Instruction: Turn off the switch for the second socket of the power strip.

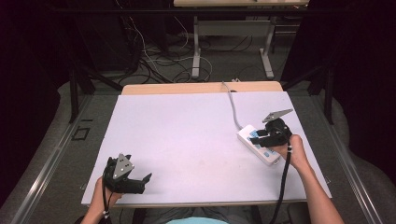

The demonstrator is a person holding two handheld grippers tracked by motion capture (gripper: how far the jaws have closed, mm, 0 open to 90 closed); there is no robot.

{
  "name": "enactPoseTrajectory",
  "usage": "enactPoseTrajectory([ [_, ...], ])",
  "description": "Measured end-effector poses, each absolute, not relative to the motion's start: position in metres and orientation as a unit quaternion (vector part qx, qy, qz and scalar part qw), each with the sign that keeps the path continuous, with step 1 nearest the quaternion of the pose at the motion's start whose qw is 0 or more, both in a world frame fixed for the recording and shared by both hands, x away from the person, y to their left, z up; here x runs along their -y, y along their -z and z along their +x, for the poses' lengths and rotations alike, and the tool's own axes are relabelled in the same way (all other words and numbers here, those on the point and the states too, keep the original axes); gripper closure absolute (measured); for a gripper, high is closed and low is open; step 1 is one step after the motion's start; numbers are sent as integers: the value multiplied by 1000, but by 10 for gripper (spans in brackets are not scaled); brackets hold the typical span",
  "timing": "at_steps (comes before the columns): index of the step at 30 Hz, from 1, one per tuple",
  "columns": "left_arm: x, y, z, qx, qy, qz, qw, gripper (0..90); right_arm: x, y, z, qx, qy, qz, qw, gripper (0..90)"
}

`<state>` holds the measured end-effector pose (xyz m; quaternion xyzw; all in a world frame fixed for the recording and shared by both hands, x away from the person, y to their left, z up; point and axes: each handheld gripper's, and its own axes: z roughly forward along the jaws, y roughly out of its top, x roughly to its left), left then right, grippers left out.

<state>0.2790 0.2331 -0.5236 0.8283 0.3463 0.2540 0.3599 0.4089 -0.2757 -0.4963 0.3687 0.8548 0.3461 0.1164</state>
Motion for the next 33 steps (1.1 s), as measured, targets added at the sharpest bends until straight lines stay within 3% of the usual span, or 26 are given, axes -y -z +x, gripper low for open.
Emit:
enactPoseTrajectory([
  [2, -233, 523, 279, -344, -252, 831, 358, 16, 275, 496, 408, -853, -346, 373, 118, 606],
  [3, -233, 523, 278, -346, -249, 830, 361, 17, 275, 496, 407, -857, -343, 365, 115, 709],
  [4, -233, 523, 278, -345, -249, 830, 361, 17, 275, 496, 407, -857, -343, 365, 115, 709],
  [5, -233, 523, 278, -345, -249, 830, 361, 17, 275, 497, 406, -858, -342, 364, 118, 816],
  [7, -233, 522, 279, -343, -256, 830, 357, 17, 276, 497, 406, -859, -340, 365, 113, 900],
  [33, -234, 523, 279, -347, -251, 829, 359, 18, 272, 514, 406, -872, -279, 387, 110, 900],
])
